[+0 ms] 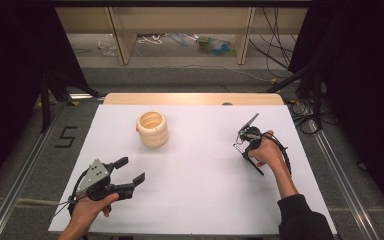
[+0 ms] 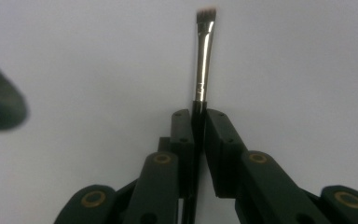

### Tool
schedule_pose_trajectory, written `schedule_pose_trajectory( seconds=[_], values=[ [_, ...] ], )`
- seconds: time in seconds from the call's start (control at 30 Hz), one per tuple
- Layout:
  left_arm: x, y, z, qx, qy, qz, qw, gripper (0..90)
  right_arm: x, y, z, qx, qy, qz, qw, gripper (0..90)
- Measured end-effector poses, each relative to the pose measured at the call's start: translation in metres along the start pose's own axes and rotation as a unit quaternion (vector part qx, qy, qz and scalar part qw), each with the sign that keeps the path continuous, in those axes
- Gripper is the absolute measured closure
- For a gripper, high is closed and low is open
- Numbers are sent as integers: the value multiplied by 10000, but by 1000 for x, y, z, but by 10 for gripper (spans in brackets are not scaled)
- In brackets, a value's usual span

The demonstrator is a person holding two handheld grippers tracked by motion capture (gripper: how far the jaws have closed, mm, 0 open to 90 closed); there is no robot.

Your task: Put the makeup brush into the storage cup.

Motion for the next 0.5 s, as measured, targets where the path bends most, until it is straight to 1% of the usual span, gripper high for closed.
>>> schedule_pose_trajectory(
  seconds=[0.03, 0.07, 0.1, 0.13, 0.2, 0.23, 0.27, 0.3, 0.33, 0.37, 0.4, 0.43, 0.47, 0.5],
  values=[
    [0, 0, 0, -11, 8, 0, 10000, 175, 0, 0, 1, 18, -56, -15, 10000, 833],
    [0, 0, 0, -3, 3, 1, 10000, 175, 2, 2, 4, 146, -170, -54, 9997, 835],
    [0, 0, 0, 1, 20, 3, 10000, 176, 2, 2, 4, 180, -185, -64, 9996, 835],
    [0, 0, 0, -7, 21, -4, 10000, 177, 0, 1, 2, 82, -113, -57, 9999, 836],
    [0, 0, 0, -5, 3, -1, 10000, 176, 0, 1, 2, 29, -169, -93, 9998, 837],
    [0, 0, 0, 3, 17, -1, 10000, 177, 0, 1, 3, 79, -216, -85, 9997, 837],
    [0, 0, 0, 5, 13, 1, 10000, 177, 1, 1, 4, 81, -317, -129, 9994, 837],
    [0, 0, 0, -3, -1, 0, 10000, 177, 0, 2, 4, 113, -322, -141, 9993, 837],
    [0, 0, -1, -21, 45, -6, 10000, 177, -1, 2, 4, 80, -295, -166, 9994, 838],
    [0, 0, -1, -20, 40, -5, 10000, 177, -1, 1, 3, 22, -356, -206, 9992, 838],
    [0, 0, 0, -11, 24, -5, 10000, 178, -1, 2, 5, 48, -407, -252, 9988, 838],
    [0, 0, 0, 3, -13, 3, 10000, 178, -1, 2, 5, 48, -407, -252, 9988, 838],
    [0, 0, 0, 2, -13, 1, 10000, 178, -3, 2, 4, 5, -323, -242, 9992, 838],
    [0, 0, 0, -11, 38, -11, 10000, 178, -1, 2, 4, -17, -389, -268, 9989, 838]
  ],
)
Point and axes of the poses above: each handheld gripper's, and its own axes: y roughly forward along the jaws, z roughly out of its top, x roughly to its right, the point moved 10 cm from there along y, roughly forward along the jaws, and after that the axes turned 14 degrees about y, right-handed, at the moved point
